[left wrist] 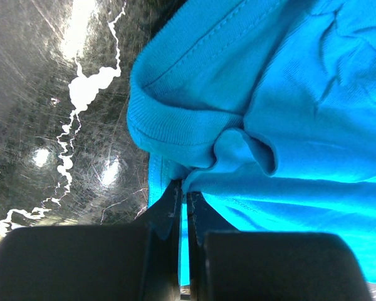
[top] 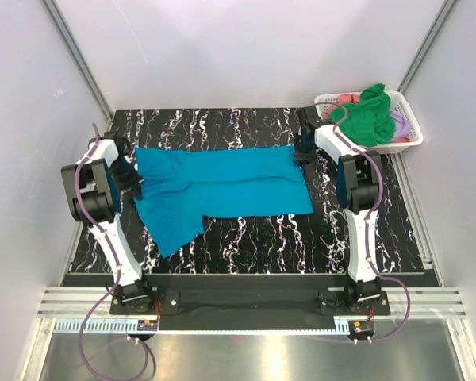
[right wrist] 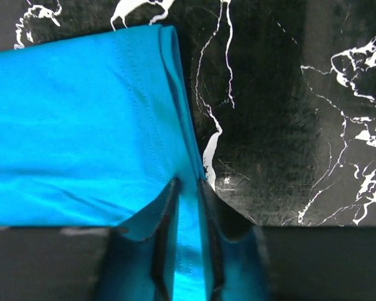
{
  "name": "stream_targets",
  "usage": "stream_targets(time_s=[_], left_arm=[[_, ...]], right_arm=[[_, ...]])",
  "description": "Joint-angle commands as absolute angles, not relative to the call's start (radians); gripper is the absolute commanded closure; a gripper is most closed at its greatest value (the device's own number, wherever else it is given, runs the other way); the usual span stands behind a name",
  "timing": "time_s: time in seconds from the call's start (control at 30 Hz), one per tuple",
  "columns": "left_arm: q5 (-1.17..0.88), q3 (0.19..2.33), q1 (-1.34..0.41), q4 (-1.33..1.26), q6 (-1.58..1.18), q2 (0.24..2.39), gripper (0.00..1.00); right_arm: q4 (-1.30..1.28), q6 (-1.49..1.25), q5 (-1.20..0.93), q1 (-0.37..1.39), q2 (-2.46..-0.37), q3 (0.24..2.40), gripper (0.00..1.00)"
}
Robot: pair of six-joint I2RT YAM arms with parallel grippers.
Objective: Fold and stack the t-shirts
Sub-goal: Fold the tshirt
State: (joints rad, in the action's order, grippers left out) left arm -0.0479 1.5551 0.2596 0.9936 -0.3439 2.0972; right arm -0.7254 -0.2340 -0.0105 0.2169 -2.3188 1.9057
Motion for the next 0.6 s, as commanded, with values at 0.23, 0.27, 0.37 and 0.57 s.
stream_targets(time_s=[0.23,0.27,0.37,0.57], left_arm=[[-0.002,1.523,0.265,0.974,-0.337,2.040,1.00],[-0.003,1.520,0.265,0.973,-0.337,2.039,1.00],[-0.002,1.513,0.265,0.971,-0.339,2.033,1.00],[0.026,1.500,0.265,0.968,-0.337,2.029,1.00]], right_arm=[[-0.719,-0.199,0.060,0.218,-2.303,1.959,1.00],[-0.719,-0.198,0.058,0.218,-2.303,1.965,1.00],[-0.733,-0.199,0.052,0.219,-2.313,1.991,1.00],[-0.753,-0.204,0.084,0.218,-2.315,2.020,0.99]])
